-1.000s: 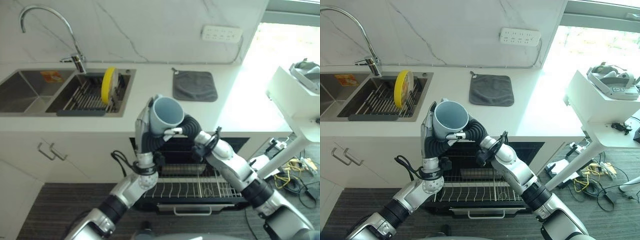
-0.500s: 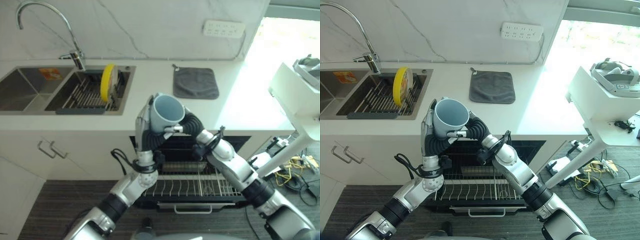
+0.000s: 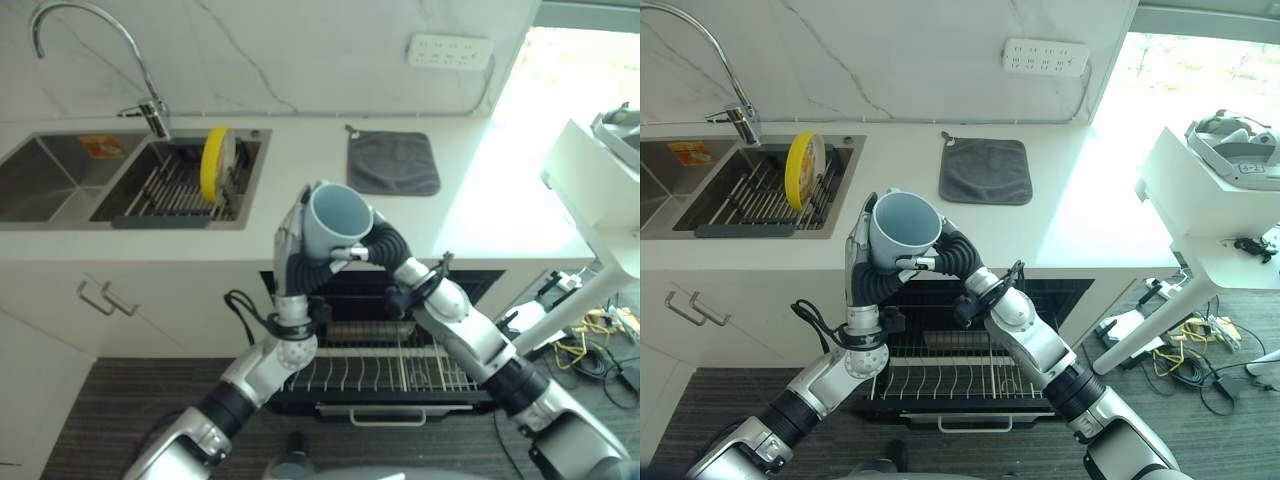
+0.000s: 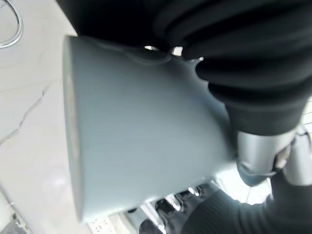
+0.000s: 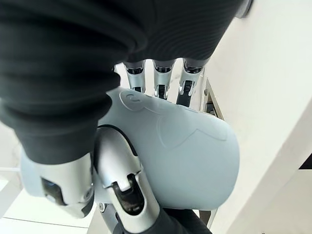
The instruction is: Place the dishes in the dishwasher.
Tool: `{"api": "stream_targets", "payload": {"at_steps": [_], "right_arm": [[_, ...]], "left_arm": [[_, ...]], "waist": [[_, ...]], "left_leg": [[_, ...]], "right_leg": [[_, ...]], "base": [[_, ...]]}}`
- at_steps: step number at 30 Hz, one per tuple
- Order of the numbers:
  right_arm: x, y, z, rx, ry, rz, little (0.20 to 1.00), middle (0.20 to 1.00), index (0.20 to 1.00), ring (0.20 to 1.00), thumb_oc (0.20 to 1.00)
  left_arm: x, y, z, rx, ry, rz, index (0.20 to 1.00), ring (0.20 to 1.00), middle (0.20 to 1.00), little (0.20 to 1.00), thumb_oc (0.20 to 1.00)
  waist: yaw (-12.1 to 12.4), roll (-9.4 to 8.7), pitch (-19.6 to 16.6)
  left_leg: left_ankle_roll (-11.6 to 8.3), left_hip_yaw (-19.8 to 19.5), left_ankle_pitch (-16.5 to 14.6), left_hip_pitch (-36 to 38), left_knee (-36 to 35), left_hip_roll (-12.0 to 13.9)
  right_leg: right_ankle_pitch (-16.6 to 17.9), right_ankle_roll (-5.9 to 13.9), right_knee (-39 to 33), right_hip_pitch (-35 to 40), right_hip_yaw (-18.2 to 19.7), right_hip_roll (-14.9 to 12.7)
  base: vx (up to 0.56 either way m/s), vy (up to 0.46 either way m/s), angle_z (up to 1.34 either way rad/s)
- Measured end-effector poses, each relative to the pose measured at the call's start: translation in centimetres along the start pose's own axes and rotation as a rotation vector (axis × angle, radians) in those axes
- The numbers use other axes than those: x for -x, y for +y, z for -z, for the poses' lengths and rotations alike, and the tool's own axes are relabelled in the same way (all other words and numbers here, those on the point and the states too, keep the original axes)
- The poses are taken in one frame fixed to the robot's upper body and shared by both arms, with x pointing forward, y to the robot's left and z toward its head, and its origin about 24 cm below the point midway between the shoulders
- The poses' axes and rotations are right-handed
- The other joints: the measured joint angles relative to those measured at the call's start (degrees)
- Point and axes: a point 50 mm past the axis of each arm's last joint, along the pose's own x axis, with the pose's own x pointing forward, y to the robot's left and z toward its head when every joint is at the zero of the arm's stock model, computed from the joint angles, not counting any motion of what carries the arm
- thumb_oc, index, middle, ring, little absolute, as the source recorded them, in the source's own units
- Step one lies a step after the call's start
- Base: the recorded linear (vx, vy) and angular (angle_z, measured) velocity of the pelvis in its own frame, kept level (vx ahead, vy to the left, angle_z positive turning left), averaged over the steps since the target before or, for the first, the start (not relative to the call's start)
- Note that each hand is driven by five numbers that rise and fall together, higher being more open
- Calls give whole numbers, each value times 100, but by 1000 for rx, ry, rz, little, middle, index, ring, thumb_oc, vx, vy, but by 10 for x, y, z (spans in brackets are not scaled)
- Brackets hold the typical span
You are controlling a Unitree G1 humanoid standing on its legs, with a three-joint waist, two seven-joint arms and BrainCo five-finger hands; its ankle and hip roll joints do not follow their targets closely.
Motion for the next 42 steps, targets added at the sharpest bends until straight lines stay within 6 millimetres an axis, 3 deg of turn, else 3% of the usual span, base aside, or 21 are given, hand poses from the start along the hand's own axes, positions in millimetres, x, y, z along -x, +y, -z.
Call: {"api": "stream_targets", "payload": {"at_steps": [21, 27, 30, 37, 42], "right_arm": [[-1, -5, -14, -84, -175, 196, 200, 200, 200, 200, 200], [3, -27, -38, -70, -344, 352, 200, 200, 200, 200, 200], [7, -32, -41, -66, -365, 374, 200, 200, 200, 200, 200], [33, -39, -28, -76, -351, 445, 200, 200, 200, 200, 200], [69, -55, -13, -51, -296, 551, 200, 200, 200, 200, 200]], "left_arm": [[-15, -6, -11, 56, -43, 17, 1000, 1000, 1000, 1000, 1000], [-4, -7, -4, 5, 5, 47, 1000, 1000, 1000, 1000, 1000], [0, -5, 1, -17, 30, 46, 1000, 1000, 1000, 1000, 1000], [25, 6, 15, -87, 138, 43, 1000, 1000, 1000, 1000, 1000], [37, 21, 30, -158, 219, 70, 1000, 1000, 1000, 1000, 1000]], "waist": [[-9, 124, 36], [-35, 171, 38], [-50, 193, 39], [-140, 242, 57], [-171, 244, 58]], "left_leg": [[4, -24, -2, 21, 1, 3], [4, -40, -1, 29, 0, 7], [3, -37, -1, 27, 0, 11], [7, -29, -10, 18, -2, 23], [6, -10, -18, -1, -4, 39]], "right_leg": [[-68, -53, 101, 37, -67, -3], [-80, -49, 99, 73, -123, -4], [-83, -45, 97, 73, -125, -3], [-103, -48, 91, 69, -140, -10], [-122, -44, 92, 37, -137, -6]], "base": [[-9, 4, 1], [-8, -3, 3], [0, 0, 0], [0, 0, 0], [0, 0, 0]]}}
